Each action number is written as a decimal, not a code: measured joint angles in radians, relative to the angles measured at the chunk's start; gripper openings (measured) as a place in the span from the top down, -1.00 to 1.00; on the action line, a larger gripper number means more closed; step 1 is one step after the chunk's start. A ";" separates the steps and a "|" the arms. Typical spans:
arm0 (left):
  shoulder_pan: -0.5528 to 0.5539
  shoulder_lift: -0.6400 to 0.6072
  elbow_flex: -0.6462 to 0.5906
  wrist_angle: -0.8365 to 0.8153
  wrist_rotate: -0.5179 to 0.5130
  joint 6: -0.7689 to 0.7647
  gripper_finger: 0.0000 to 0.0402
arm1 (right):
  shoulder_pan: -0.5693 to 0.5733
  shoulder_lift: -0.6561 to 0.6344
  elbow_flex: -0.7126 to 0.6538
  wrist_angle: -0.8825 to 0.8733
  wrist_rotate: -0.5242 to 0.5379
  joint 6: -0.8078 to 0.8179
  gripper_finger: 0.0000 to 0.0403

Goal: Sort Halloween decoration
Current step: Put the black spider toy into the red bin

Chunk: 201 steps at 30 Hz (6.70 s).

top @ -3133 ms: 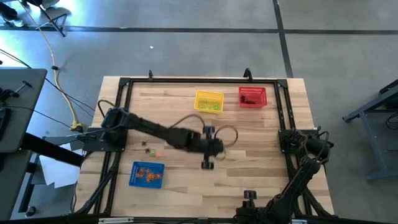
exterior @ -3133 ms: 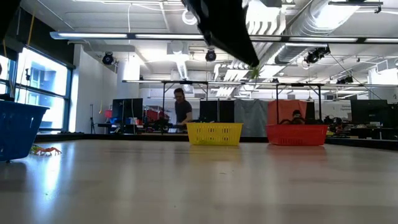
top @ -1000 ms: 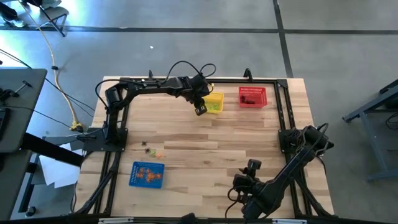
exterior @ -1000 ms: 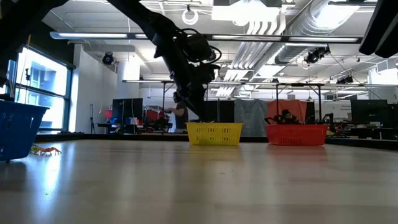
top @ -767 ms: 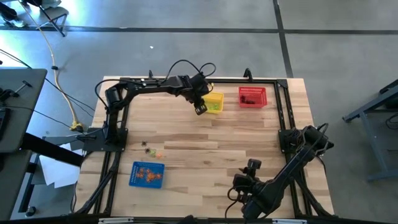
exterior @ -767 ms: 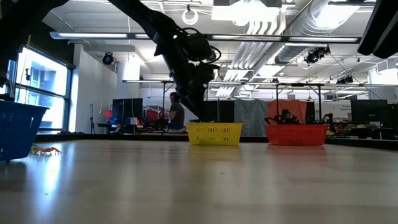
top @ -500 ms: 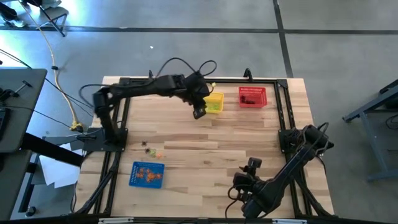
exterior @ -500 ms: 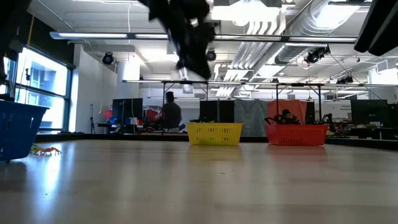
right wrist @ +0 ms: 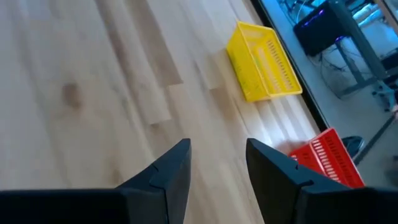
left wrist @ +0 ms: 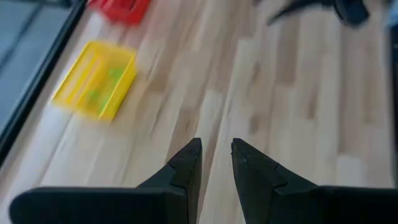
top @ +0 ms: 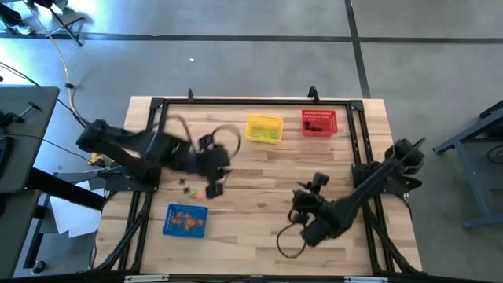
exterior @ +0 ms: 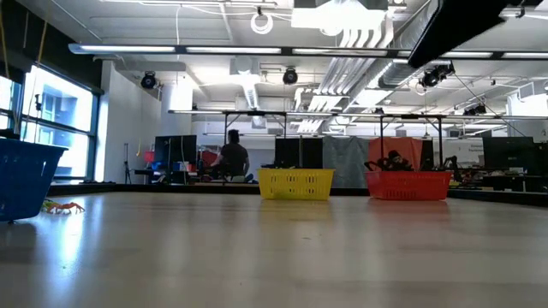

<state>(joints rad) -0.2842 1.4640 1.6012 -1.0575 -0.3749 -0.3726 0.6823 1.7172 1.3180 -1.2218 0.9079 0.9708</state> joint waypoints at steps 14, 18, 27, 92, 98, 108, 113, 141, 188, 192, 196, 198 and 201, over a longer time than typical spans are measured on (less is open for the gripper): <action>-0.370 0.016 -0.211 -0.319 -0.349 -0.833 0.63 | -0.415 -0.397 -0.678 1.204 -0.243 -0.624 0.26; -0.379 0.016 -0.351 -0.320 -0.339 -1.021 0.63 | -0.526 -0.403 -0.764 1.561 -0.520 -0.756 0.26; -0.342 0.010 -0.626 -0.314 -0.055 -1.243 0.63 | -0.645 -0.369 -0.734 1.671 -0.610 -0.859 0.26; -0.121 -0.018 -0.967 0.122 0.006 -0.933 0.63 | -0.794 -0.329 -0.723 1.547 -0.366 -0.841 0.26; -0.121 -0.018 -0.967 0.127 -0.001 -1.006 0.59 | -0.794 -0.329 -0.723 1.547 -0.366 -0.840 0.26; -0.121 -0.005 -0.971 0.121 0.004 -1.031 0.37 | -0.794 -0.329 -0.723 1.547 -0.366 -0.841 0.26; -0.122 0.011 -1.023 0.172 0.028 -1.110 0.35 | -0.794 -0.329 -0.723 1.547 -0.366 -0.840 0.26; -0.123 0.014 -1.043 0.224 0.025 -1.327 0.72 | -0.794 -0.329 -0.722 1.533 -0.366 -0.841 0.26; 0.096 -0.020 -0.708 0.993 -0.425 -0.133 1.00 | -0.794 -0.329 -0.722 1.532 -0.366 -0.841 0.26; 0.145 -0.020 -0.708 1.105 -0.324 -0.033 1.00 | -0.793 -0.329 -0.722 1.532 -0.366 -0.841 0.26; 0.175 -0.020 -0.708 1.166 -0.234 0.001 1.00 | -0.793 -0.329 -0.722 1.532 -0.366 -0.841 0.26; 0.183 -0.020 -0.708 1.178 -0.209 0.001 1.00 | -0.794 -0.329 -0.722 1.532 -0.366 -0.841 0.26; 0.186 -0.020 -0.708 1.184 -0.202 0.000 1.00 | -0.806 -0.329 -0.722 1.561 -0.367 -0.858 0.26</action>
<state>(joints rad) -0.0978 1.4441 0.8936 0.1265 -0.5766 -0.3721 -0.1238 1.3880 0.5957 0.3397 0.5411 0.1128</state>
